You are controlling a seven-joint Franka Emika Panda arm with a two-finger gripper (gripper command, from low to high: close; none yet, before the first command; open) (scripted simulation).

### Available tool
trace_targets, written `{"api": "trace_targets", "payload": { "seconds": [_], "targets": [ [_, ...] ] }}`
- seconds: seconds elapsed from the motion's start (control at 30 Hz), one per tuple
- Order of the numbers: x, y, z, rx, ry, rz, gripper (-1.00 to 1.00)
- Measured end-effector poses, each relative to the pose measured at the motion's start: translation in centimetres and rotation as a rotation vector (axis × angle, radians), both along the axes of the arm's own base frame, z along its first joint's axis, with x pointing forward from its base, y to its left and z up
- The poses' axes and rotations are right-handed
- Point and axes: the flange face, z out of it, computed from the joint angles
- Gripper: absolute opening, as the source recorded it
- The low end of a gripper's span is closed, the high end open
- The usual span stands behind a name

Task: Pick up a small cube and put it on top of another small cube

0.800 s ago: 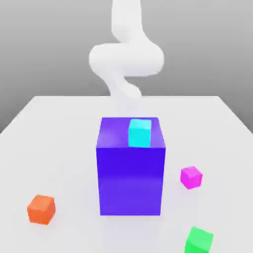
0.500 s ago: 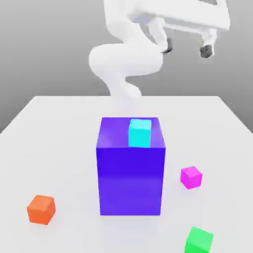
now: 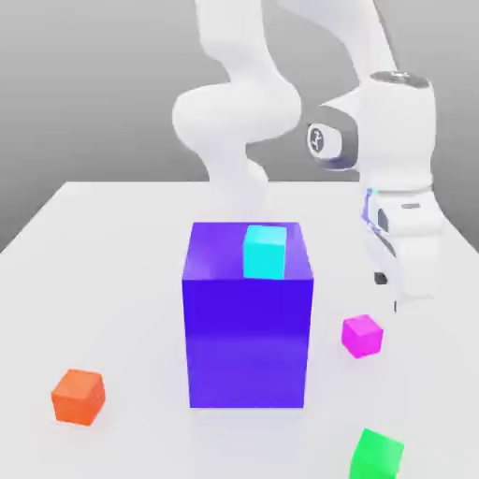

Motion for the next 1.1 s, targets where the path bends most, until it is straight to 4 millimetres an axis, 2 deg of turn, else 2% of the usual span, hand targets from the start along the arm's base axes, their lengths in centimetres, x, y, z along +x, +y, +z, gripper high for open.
{"api": "trace_targets", "payload": {
  "seconds": [0.03, 0.1, 0.33, 0.37, 0.57, 0.63, 0.87, 0.93, 1.1],
  "targets": [
    [-1.4, -0.1, -1.3, -0.019, 0.020, 0.066, 0.00],
    [-2.3, 0.0, -3.2, -0.031, 0.036, 0.119, 0.00],
    [-2.6, -0.1, -8.6, -0.035, 0.041, 0.132, 0.00],
    [-2.7, -0.1, -9.1, -0.036, 0.040, 0.132, -1.00],
    [-2.7, -0.2, -9.3, -0.037, 0.042, 0.132, -1.00],
    [-2.6, -0.1, -8.5, -0.036, 0.042, 0.132, -1.00],
    [-2.7, -0.1, -3.4, -0.036, 0.042, 0.132, -1.00],
    [-1.0, -0.2, -2.5, -0.035, 0.044, 0.058, -1.00],
    [5.8, -0.1, -1.1, -0.028, 0.051, -0.220, -1.00]
  ]
}}
